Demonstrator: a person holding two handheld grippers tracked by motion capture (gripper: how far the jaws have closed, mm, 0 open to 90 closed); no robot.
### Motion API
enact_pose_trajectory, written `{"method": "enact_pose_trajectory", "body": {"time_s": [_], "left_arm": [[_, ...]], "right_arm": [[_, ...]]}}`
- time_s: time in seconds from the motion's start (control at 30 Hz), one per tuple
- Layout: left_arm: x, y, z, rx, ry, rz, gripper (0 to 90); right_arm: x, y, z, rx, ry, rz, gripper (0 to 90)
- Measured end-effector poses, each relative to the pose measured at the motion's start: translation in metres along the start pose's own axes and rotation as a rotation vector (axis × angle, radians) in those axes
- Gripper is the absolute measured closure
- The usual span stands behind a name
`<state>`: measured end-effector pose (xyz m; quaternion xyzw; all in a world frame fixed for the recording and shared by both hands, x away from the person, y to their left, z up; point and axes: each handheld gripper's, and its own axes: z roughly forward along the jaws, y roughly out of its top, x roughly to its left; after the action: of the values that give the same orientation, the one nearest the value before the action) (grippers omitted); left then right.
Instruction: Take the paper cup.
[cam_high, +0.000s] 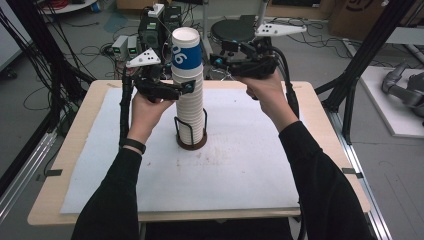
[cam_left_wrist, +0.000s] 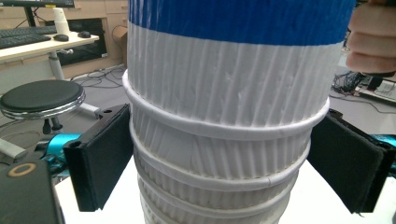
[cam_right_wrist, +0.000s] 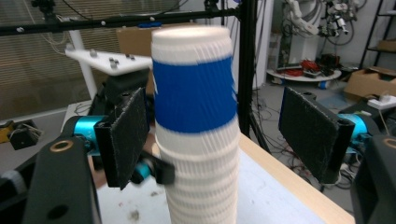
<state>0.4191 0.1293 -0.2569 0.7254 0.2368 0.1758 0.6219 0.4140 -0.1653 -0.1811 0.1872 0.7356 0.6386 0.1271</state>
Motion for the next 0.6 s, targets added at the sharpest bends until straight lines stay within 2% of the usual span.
{"method": "enact_pose_trajectory", "body": {"time_s": [0.07, 0.2, 0.33, 0.6], "left_arm": [[0.000, 0.000, 0.000, 0.002, -0.001, 0.003, 11.0], [0.000, 0.000, -0.001, 0.001, -0.003, 0.003, 11.0], [0.000, 0.000, -0.001, 0.002, -0.002, 0.004, 11.1], [0.000, 0.001, 0.000, 0.007, -0.003, 0.009, 11.1]], "right_arm": [[0.004, 0.009, 0.012, 0.007, 0.017, -0.004, 25.2], [0.010, 0.019, 0.023, 0.001, 0.026, -0.013, 25.2], [0.016, 0.031, 0.038, 0.006, 0.019, -0.021, 25.2], [0.016, 0.036, 0.056, 0.018, 0.007, 0.003, 24.5]]}}
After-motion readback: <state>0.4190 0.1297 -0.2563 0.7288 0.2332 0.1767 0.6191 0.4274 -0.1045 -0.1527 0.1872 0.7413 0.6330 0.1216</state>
